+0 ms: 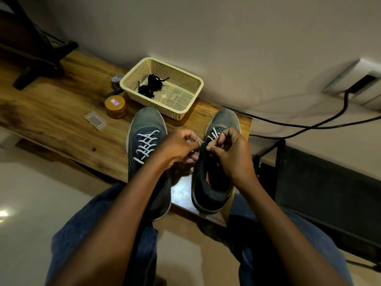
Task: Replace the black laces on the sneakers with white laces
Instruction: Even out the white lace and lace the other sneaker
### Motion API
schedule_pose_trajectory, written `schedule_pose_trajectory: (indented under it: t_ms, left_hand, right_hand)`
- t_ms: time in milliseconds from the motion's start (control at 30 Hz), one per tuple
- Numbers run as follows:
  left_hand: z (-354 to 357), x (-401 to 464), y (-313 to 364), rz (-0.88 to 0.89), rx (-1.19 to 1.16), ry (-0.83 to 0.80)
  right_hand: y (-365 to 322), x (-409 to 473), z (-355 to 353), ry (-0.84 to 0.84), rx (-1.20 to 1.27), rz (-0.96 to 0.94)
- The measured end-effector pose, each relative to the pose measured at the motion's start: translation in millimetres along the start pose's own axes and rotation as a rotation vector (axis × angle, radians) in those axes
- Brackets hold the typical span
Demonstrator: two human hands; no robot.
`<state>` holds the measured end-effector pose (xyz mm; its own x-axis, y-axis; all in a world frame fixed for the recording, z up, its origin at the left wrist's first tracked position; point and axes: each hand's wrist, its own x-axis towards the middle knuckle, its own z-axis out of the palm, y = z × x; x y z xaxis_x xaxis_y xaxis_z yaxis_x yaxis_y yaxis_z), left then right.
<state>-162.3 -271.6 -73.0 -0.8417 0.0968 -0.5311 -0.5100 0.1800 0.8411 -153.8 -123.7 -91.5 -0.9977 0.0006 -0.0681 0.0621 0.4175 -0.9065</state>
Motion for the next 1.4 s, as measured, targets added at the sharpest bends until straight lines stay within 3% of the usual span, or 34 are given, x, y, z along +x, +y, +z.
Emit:
schedule_pose_trajectory:
  t_ms: [467,833,1033,1200,1400]
  left_hand:
    - [-1,0,-2,0.006,0.025,0.021]
    - [-2,-3,-1,0.012,0.017,-0.036]
    - [2,-3,0,-0.013,0.021,-0.043]
    - [-3,-7,5,-0.074,0.042,-0.067]
    - [-5,-15,15,-0.119,0.014,-0.037]
  right_hand:
    - [-2,5,-10,-0.075,-0.164,-0.075]
    - [3,8,-8,0.039,-0.464,-0.411]
    - [-8,10,-26,-0.026,-0.573,-0.180]
    - [-10,11,-55,-0.296,-0.487,0.270]
    - [-5,14,-56,-0.323,-0.395,0.348]
